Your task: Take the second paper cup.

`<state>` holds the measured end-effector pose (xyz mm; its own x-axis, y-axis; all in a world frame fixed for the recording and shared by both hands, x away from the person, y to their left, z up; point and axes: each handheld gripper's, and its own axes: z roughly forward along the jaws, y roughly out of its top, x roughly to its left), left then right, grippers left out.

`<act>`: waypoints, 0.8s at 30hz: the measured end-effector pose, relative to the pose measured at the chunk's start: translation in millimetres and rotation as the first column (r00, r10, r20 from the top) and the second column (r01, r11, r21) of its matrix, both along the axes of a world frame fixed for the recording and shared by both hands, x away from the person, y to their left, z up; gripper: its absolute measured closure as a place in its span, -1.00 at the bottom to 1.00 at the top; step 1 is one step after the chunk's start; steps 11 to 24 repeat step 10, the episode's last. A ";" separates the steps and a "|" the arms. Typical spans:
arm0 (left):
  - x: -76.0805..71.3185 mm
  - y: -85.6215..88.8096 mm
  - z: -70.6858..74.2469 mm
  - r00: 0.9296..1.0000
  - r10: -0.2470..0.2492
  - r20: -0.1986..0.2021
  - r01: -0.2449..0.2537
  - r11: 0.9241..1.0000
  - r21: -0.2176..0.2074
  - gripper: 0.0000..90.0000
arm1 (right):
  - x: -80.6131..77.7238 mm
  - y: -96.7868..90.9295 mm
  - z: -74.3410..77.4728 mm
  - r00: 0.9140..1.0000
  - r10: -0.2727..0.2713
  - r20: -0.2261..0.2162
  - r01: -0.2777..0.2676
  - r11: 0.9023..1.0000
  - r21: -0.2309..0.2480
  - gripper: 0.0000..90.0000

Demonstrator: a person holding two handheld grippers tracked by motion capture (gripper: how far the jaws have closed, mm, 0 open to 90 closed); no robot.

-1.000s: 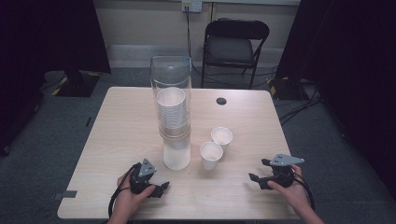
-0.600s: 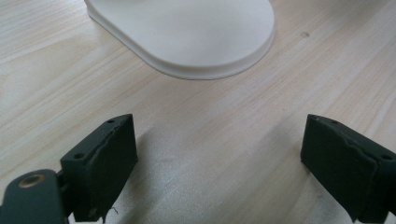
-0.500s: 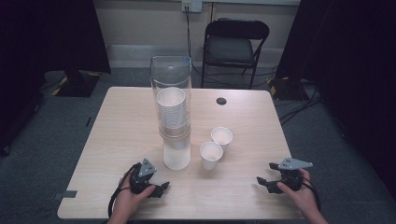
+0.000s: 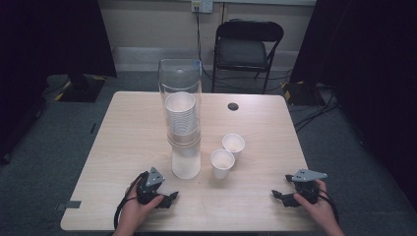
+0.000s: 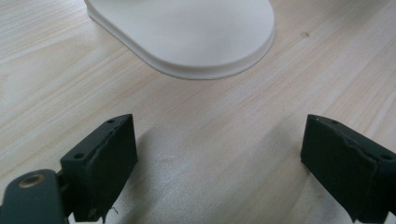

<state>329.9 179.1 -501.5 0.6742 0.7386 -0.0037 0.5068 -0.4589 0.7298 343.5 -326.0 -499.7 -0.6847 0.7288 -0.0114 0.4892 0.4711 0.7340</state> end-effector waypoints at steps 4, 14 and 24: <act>0.1 0.1 0.0 1.000 -0.002 0.001 0.002 1.000 0.001 -0.77 | 0.4 -0.4 0.0 1.000 0.004 0.000 -0.004 1.000 -0.001 -0.70; 0.1 0.1 0.1 1.000 -0.002 0.001 0.002 1.000 0.002 -0.77 | 1.3 -1.1 -0.1 1.000 0.017 -0.001 -0.017 1.000 0.001 -0.70; 0.1 0.1 0.1 1.000 -0.002 0.001 0.002 1.000 0.002 -0.77 | 1.3 -1.1 -0.1 1.000 0.017 -0.001 -0.017 1.000 0.001 -0.70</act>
